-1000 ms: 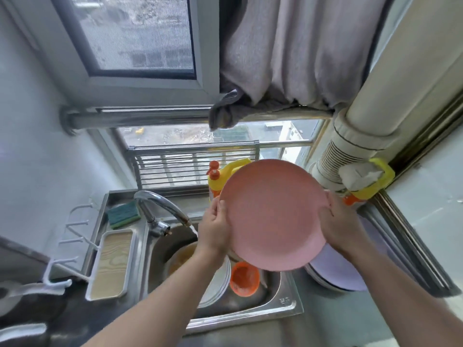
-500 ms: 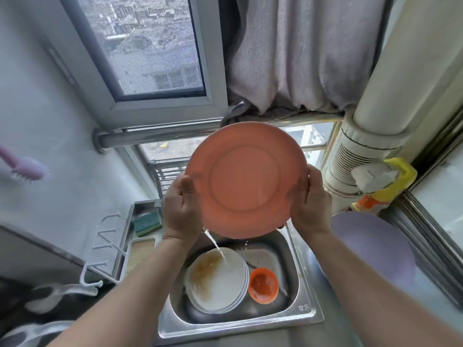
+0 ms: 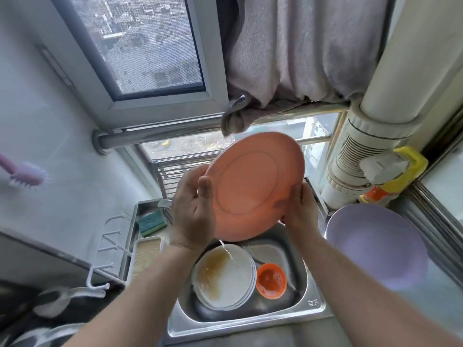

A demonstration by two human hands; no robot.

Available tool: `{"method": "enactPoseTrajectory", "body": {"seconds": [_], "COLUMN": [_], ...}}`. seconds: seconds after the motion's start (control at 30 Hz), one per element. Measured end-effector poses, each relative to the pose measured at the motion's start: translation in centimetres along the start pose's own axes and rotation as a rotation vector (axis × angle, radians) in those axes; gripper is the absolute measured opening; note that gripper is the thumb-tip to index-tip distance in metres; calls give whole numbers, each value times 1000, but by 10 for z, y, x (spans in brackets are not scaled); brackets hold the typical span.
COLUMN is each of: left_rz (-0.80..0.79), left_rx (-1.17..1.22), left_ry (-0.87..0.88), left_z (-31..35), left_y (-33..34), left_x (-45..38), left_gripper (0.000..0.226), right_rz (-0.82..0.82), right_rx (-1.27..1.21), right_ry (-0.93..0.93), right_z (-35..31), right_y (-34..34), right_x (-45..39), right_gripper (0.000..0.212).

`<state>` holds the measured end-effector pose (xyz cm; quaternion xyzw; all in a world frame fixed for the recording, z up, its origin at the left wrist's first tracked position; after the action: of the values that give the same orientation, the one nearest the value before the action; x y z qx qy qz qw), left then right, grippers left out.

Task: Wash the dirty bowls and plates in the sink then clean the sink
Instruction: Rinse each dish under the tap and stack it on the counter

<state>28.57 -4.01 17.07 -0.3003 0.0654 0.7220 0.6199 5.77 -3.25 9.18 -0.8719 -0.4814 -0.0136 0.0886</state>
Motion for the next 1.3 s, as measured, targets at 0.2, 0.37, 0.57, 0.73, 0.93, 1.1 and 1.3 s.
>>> {"method": "enactPoseTrajectory", "body": {"seconds": [0.2, 0.37, 0.57, 0.73, 0.93, 1.1, 1.3], "left_rz": [-68, 3, -21, -6, 7, -243, -681], "left_rx": [363, 603, 697, 653, 418, 65, -129], "left_ry": [-975, -1679, -1760, -1699, -1522, -1122, -833], "left_z": [-38, -106, -126, -124, -117, -102, -54], "left_y": [62, 91, 104, 111, 119, 144, 247], "left_x": [77, 144, 171, 171, 165, 160, 129], "left_gripper": [45, 68, 46, 41, 38, 29, 35], "right_rz": [-143, -385, -457, -459, -474, -341, -111], "right_rx": [365, 539, 700, 607, 697, 819, 1053], "right_ry": [174, 520, 521, 527, 369, 31, 46], "right_z": [61, 112, 107, 106, 106, 99, 109], "right_y": [-48, -75, -74, -75, -86, -139, -256], "right_x": [-25, -35, -47, -50, -58, -64, -95], "right_gripper": [32, 25, 25, 27, 33, 37, 30]}}
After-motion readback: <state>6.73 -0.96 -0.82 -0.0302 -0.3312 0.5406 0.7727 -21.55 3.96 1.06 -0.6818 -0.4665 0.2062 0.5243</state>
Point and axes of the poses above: each hand's wrist, its own x-axis away from the middle knuckle, its own y-axis out of the palm, z = x × y, the point moved 2 cm from there along -x, towards the middle knuckle, and after that the axes turned 1 degree about -z, right-handed, at the moved point
